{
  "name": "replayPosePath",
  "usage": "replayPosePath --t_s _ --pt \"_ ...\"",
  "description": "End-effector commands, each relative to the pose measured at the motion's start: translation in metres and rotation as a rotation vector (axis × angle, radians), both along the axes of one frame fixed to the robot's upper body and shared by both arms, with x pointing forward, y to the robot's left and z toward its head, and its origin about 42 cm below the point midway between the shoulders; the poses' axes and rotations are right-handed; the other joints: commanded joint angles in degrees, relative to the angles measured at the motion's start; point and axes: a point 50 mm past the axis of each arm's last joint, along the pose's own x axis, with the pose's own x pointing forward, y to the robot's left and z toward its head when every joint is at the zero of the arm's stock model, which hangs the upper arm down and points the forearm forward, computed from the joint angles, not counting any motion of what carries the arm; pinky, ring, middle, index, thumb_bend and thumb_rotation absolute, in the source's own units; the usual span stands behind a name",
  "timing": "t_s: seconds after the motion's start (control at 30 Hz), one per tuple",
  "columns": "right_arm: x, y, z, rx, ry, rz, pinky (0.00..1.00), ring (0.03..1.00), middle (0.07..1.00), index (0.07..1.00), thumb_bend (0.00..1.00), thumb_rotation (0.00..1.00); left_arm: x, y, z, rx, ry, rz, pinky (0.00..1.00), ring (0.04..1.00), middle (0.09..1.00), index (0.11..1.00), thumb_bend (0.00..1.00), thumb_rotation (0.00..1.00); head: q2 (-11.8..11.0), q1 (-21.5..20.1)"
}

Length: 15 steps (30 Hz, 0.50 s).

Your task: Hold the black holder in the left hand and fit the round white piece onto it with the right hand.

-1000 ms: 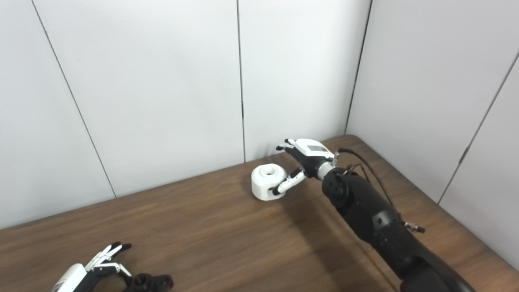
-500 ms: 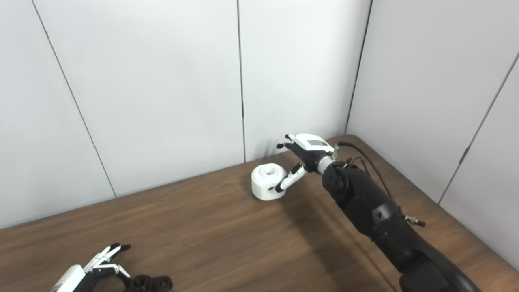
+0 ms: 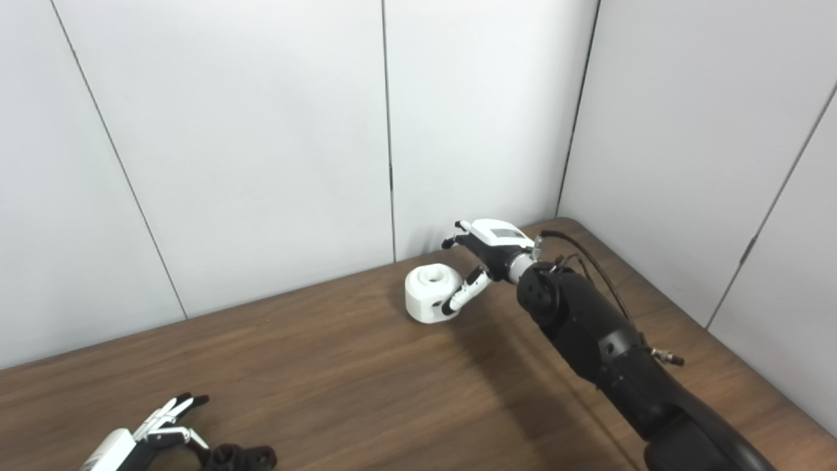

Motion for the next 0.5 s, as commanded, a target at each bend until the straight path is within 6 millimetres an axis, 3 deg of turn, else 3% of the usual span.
replayPosePath --t_s 0.0,0.17,0.27,0.43,0.47 --pt "0.0065 -0.0019 0.0381 -0.021 -0.09 0.031 0.87 1.0 1.0 0.832 1.0 0.39 -0.0026 0.0151 -0.0021 0.063 0.027 0.005 1.0 1.0 0.951 0.481 0.51 0.05 0.08 -0.07" --pt "0.0053 -0.0007 0.0383 -0.019 -0.087 0.042 0.88 1.0 1.0 0.809 1.0 0.37 -0.0029 0.0154 -0.0022 0.06 0.022 0.006 1.0 1.0 0.95 0.48 0.51 0.05 0.11 -0.01" --pt "0.0039 -0.0005 0.0377 -0.009 -0.107 0.05 0.87 0.997 1.0 0.746 0.94 0.3 -0.0032 0.0157 -0.0025 0.061 0.023 0.008 1.0 1.0 0.951 0.481 0.51 0.05 0.1 0.1" --pt "0.002 0.0006 0.0339 0.008 -0.173 0.059 0.81 0.956 0.923 0.6 0.78 0.18 -0.0036 0.0163 -0.0025 0.057 0.023 0.011 1.0 1.0 0.951 0.481 0.51 0.05 0.22 0.29" --pt "0.0018 0.0013 0.0328 0.011 -0.186 0.058 0.82 0.954 0.913 0.546 0.65 0.16 -0.0037 0.0167 -0.0027 0.056 0.023 0.011 1.0 1.0 0.951 0.481 0.51 0.05 0.24 0.32"
